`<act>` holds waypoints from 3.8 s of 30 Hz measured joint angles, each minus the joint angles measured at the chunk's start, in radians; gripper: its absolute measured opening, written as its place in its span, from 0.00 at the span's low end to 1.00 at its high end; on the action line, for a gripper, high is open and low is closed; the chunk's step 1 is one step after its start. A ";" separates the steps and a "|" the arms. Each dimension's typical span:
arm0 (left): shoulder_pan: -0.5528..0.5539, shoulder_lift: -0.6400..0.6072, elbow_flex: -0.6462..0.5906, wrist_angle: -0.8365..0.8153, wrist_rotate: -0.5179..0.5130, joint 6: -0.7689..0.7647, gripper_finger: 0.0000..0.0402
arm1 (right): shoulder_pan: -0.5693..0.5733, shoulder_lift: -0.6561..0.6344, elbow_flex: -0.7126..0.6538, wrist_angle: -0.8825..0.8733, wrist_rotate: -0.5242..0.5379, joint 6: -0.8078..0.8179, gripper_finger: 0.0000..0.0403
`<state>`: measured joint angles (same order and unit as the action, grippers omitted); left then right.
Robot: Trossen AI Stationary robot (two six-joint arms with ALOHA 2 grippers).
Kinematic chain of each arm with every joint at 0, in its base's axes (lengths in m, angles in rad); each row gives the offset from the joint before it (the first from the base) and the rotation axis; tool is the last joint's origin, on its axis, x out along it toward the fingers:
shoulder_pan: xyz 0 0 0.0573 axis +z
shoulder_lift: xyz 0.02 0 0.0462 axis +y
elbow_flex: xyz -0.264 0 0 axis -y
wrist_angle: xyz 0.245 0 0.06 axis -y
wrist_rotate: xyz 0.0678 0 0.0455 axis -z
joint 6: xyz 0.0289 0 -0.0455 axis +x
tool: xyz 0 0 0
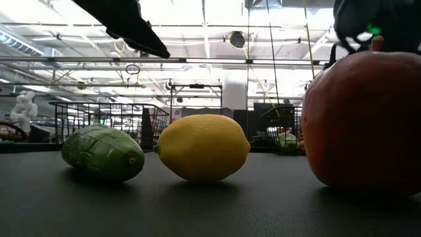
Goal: Sort produce into baskets
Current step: Put the red chili pepper into the right black wire basket, then put the green cucumber into the right black wire basket
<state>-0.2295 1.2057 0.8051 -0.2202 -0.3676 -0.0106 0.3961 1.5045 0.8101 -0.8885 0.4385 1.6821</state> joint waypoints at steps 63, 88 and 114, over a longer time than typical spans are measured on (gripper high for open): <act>0.000 0.000 0.000 0.029 -0.008 0.018 0.70 | -0.365 -0.210 0.370 0.030 0.323 -0.905 0.35; 0.000 0.000 0.000 0.031 -0.029 0.018 0.70 | -0.959 -0.139 0.133 0.307 0.263 -1.309 0.35; 0.000 0.000 0.000 0.038 -0.034 0.017 0.70 | -0.993 -0.078 0.097 0.348 0.237 -1.299 0.54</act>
<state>-0.2295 1.2053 0.8047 -0.1825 -0.4015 0.0067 -0.5965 1.4265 0.9074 -0.5406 0.6754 0.3836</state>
